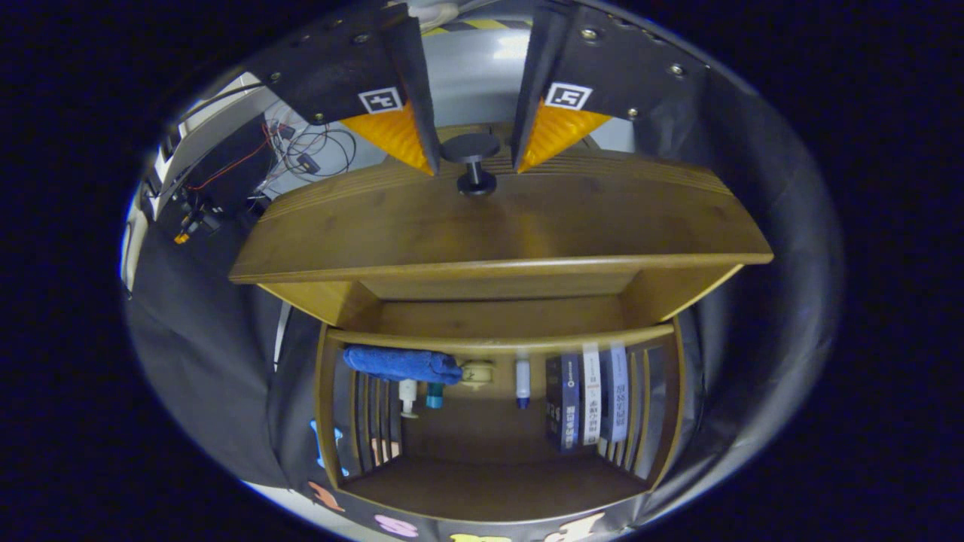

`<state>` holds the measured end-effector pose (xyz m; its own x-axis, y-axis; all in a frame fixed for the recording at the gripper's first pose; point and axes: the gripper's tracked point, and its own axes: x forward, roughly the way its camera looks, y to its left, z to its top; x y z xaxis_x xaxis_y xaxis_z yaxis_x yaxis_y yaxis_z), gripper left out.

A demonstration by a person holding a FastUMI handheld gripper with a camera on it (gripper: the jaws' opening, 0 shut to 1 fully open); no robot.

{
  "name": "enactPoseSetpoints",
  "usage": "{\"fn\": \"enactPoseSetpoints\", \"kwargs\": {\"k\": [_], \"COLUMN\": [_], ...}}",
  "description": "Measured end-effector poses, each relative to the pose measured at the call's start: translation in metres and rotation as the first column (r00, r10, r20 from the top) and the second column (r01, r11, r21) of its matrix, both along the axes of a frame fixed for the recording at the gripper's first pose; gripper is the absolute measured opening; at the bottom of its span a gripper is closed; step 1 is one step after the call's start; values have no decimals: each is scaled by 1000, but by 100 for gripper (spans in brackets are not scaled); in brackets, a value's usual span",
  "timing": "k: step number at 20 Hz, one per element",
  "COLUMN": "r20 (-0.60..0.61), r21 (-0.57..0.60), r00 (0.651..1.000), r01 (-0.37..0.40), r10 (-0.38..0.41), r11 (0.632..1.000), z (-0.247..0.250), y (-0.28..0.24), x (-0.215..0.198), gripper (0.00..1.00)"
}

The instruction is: Pull open the drawer, take out the items inside it, and place them on the countertop above the cabinet.

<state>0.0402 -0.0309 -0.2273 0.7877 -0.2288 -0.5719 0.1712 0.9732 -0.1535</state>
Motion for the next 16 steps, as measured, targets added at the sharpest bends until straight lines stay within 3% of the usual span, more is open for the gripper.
{"fn": "enactPoseSetpoints", "kwargs": {"k": [4, 9, 11, 16], "r20": [121, 152, 134, -9], "r21": [-63, -47, -33, 56], "r00": [992, 985, 986, 1000], "r01": [-16, -77, -96, -12], "r10": [24, 83, 99, 13], "r11": [998, 996, 995, 998], "z": [52, 89, 92, 75], "y": [7, 29, 32, 27], "x": [13, 60, 85, 137], "gripper": [54, 54, 54, 54]}}
